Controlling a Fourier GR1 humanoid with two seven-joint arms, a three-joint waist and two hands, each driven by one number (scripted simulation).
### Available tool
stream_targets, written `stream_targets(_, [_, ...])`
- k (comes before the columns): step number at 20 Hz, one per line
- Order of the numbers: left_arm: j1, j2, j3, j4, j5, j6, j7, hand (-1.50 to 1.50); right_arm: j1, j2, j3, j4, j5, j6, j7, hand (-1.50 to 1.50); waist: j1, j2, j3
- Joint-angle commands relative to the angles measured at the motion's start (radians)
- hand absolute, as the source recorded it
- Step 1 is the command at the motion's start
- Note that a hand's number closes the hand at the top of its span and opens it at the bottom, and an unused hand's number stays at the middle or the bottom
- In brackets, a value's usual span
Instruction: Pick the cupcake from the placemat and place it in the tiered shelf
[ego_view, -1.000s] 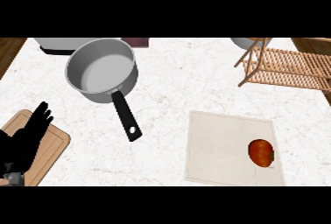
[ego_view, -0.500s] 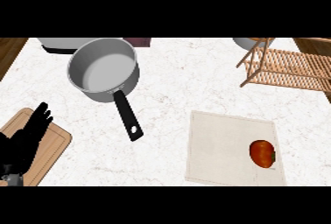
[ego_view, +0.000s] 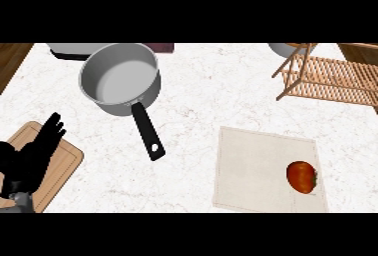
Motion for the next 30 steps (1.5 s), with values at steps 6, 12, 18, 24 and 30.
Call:
stream_targets(6, [-0.011, -0.019, 0.009, 0.052, -0.026, -0.024, -0.061, 0.0, -0.176, -0.136, 0.158, 0.256, 0.194, -0.101, -0.116, 1.5, 0.023, 0.007, 0.001])
stream_targets(12, [-0.02, -0.024, 0.026, 0.031, -0.023, -0.031, -0.031, 0.0, -0.283, -0.114, 0.259, 0.331, 0.268, -0.203, -0.119, 1.5, 0.021, 0.004, 0.001])
stream_targets(18, [-0.022, -0.002, 0.047, 0.036, -0.012, -0.066, -0.017, 0.0, -0.432, -0.119, 0.383, 0.494, 0.396, -0.292, -0.16, 1.5, 0.027, 0.006, 0.001])
stream_targets(24, [-0.065, -0.03, 0.023, -0.009, -0.038, -0.029, 0.038, 0.0, -0.614, -0.095, 0.454, 0.741, 0.477, -0.327, -0.232, 1.5, 0.04, 0.01, 0.002])
stream_targets(30, [-0.058, -0.023, 0.048, 0.057, -0.03, -0.061, -0.006, 0.0, -0.707, -0.022, 0.475, 0.934, 0.532, -0.388, -0.3, 1.5, 0.037, 0.013, 0.002])
